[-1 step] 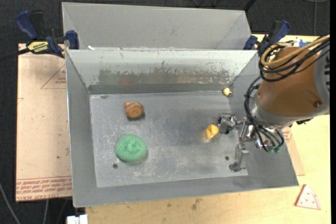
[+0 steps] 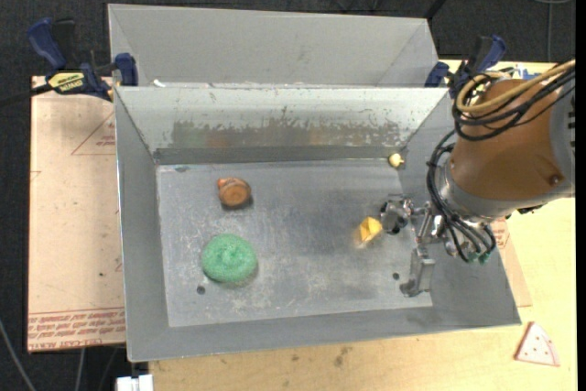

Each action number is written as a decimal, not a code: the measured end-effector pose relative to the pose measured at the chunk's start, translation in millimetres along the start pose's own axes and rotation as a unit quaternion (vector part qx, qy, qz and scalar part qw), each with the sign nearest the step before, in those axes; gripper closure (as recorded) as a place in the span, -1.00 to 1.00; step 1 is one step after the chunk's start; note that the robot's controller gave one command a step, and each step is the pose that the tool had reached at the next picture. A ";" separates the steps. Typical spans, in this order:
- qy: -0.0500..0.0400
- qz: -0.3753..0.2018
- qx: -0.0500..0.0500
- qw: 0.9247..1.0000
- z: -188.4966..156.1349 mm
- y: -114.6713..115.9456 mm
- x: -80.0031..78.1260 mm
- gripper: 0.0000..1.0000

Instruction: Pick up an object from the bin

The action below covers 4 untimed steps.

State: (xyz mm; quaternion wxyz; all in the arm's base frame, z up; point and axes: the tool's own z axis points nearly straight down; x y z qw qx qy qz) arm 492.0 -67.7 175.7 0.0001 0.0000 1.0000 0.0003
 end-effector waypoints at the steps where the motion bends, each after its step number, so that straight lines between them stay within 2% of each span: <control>1: -0.004 -0.047 0.001 0.999 60.4 -13.5 -51.9 -1.00; 2: -0.001 -0.129 0.000 0.992 77.5 -31.2 -99.6 -1.00; 3: 0.000 -0.126 0.000 0.992 62.5 -50.9 -79.6 -1.00; 4: -0.003 -0.215 0.001 0.977 100.5 -56.7 -109.3 -1.00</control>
Offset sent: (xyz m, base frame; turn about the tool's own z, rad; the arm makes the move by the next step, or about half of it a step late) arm 0.0996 -0.0330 -0.0757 -0.2604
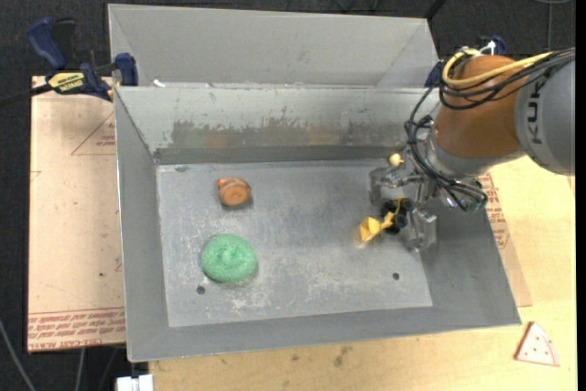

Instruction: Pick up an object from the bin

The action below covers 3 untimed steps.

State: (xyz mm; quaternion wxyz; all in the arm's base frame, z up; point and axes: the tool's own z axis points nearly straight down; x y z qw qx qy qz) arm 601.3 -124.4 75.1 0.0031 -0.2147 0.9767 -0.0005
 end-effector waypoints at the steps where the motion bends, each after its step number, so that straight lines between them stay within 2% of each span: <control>1: -0.006 0.004 0.003 1.000 13.7 -3.7 -9.0 1.00; 3: -0.002 0.004 0.001 1.000 12.1 -1.9 -6.2 1.00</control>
Offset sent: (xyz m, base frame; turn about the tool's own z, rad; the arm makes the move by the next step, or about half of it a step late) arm 0.0000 0.0000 0.0000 0.0000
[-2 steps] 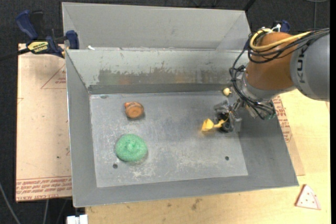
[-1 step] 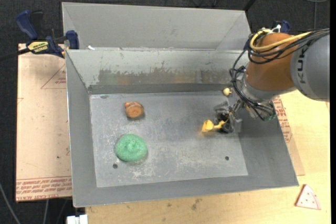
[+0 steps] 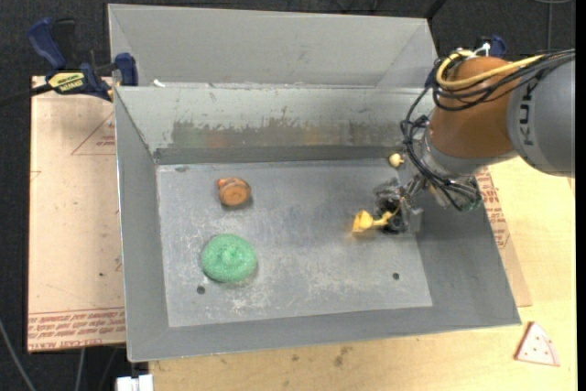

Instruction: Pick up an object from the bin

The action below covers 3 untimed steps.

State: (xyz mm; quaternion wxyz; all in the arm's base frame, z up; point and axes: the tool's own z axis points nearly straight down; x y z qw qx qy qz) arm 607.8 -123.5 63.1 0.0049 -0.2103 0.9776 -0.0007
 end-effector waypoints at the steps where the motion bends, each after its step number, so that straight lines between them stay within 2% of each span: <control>1: 0.004 0.000 -0.002 1.000 -5.5 1.2 1.0 1.00; 3: 0.004 0.000 -0.002 1.000 -31.1 1.5 0.3 1.00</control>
Offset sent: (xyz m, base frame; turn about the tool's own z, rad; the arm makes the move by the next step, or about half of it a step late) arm 0.0000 0.0000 0.0421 0.0000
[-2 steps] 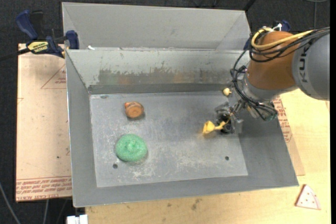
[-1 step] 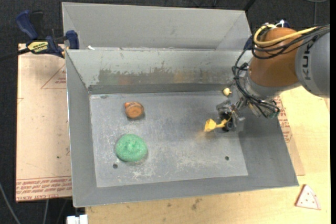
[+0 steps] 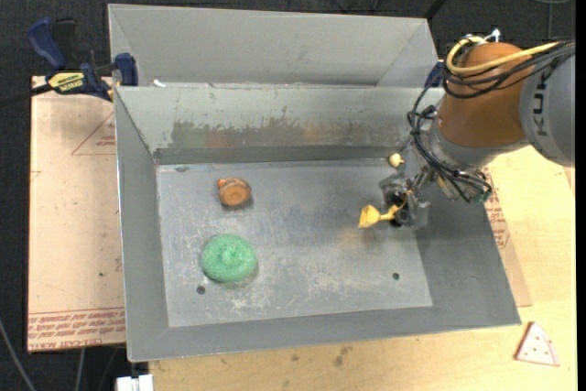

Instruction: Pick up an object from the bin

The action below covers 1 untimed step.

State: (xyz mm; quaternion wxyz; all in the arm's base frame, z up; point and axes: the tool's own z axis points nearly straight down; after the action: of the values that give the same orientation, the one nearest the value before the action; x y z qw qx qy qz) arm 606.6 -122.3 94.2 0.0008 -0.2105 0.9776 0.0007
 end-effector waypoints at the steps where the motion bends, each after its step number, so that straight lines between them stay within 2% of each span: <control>1: 0.000 0.000 0.000 1.000 -13.5 0.0 -0.2 1.00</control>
Offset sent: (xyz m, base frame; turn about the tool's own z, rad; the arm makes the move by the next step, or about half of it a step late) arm 0.0000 0.0001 0.0612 0.0000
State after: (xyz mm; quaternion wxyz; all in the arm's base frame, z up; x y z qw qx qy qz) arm 606.7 -122.2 107.8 0.0010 -0.2103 0.9776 0.0005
